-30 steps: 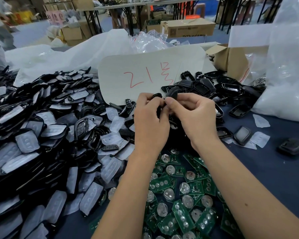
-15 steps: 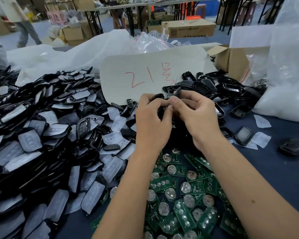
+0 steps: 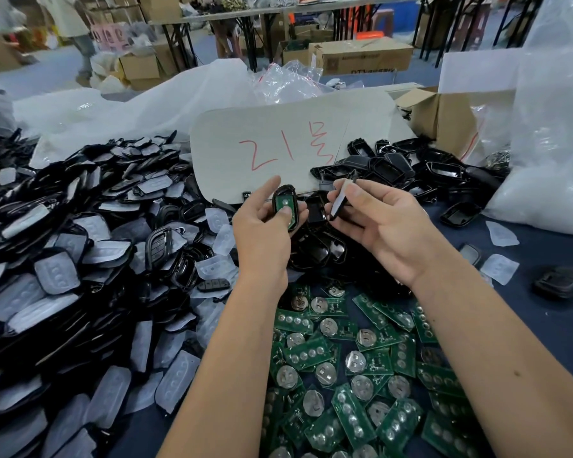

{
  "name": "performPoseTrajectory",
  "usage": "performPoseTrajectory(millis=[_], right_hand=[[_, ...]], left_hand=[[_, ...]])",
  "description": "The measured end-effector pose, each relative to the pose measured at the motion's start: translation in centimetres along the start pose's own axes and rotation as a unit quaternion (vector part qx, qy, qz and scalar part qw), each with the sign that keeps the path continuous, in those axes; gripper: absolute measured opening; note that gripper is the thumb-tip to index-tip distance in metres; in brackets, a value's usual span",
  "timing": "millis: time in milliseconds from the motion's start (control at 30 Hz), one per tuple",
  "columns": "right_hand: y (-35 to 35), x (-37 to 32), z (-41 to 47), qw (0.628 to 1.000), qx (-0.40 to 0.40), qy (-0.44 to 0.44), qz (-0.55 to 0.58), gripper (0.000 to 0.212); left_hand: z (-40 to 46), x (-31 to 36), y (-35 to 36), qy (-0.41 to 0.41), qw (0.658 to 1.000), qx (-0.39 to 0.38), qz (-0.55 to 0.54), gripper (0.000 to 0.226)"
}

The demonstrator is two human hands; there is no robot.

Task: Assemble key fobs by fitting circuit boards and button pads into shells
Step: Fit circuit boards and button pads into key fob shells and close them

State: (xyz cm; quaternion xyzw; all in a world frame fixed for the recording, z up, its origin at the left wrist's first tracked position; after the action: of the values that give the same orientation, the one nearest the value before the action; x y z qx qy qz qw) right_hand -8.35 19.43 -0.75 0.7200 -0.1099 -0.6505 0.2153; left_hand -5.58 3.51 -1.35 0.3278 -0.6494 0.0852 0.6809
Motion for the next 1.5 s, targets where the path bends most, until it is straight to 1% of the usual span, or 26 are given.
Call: performPoseTrajectory(millis=[67,167,233,300,400,467,700,867,1100,1200,1400,1500], right_hand=[[0.1,0.0,-0.1,1.000,-0.001,0.006,0.005,0.036],[0.0,-0.1,-0.2,1.000,-0.013,0.010,-0.002,0.032],[0.0,-0.2,-0.2,0.999,-0.029,0.008,-0.009,0.034],[0.0,-0.3,-0.3,0.999,-0.048,0.002,-0.012,0.039],[-0.1,-0.4,-0.2,0.997,-0.070,-0.006,-0.022,0.041],[-0.3,-0.4,-0.2,0.997,-0.077,-0.006,-0.025,0.041],[-0.7,-0.2,-0.1,0.996,-0.077,0.001,-0.039,0.042],[-0.6,-0.3,-0.1,0.996,-0.078,-0.001,-0.038,0.040],[-0.6,-0.2,-0.1,0.996,-0.082,-0.012,-0.042,0.036],[-0.7,-0.3,-0.1,0.996,-0.081,-0.011,-0.038,0.034],[-0.6,-0.3,-0.1,0.997,-0.073,-0.009,-0.038,0.040],[-0.6,-0.3,-0.1,0.997,-0.073,-0.007,-0.038,0.037]], left_hand=[[0.1,0.1,-0.2,0.006,1.000,-0.004,0.025,0.039],[0.1,0.0,-0.3,0.023,0.997,-0.010,0.077,0.035],[0.1,0.0,-0.4,0.028,0.996,-0.015,0.089,0.030],[0.1,0.1,-0.4,0.023,0.997,-0.022,0.072,0.025],[-0.1,0.5,-0.5,0.003,0.999,-0.039,0.007,0.020],[0.0,0.6,-0.7,-0.003,0.999,-0.040,0.002,0.018],[0.1,0.6,-1.0,-0.027,0.999,-0.044,0.004,0.020],[0.2,0.8,-1.3,-0.054,0.997,-0.061,0.000,0.032],[0.2,0.5,-1.1,-0.030,0.995,-0.092,0.009,0.034],[0.3,0.6,-1.1,-0.028,0.995,-0.093,0.005,0.035],[0.2,0.6,-1.0,-0.025,0.995,-0.098,0.001,0.036],[0.2,0.6,-1.1,-0.022,0.995,-0.102,0.002,0.036]])
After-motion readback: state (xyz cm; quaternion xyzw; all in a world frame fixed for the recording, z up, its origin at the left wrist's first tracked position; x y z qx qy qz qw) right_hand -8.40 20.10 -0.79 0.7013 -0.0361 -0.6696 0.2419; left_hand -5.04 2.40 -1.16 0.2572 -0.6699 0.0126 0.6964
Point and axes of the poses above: each hand's wrist, its own z-axis towards the middle knuckle, its own y-axis out of the palm, x = y × z, the point moved 1 cm from there along z, towards the middle knuckle, and after that the axes turned 7 degrees about x, right-handed, at the moved point
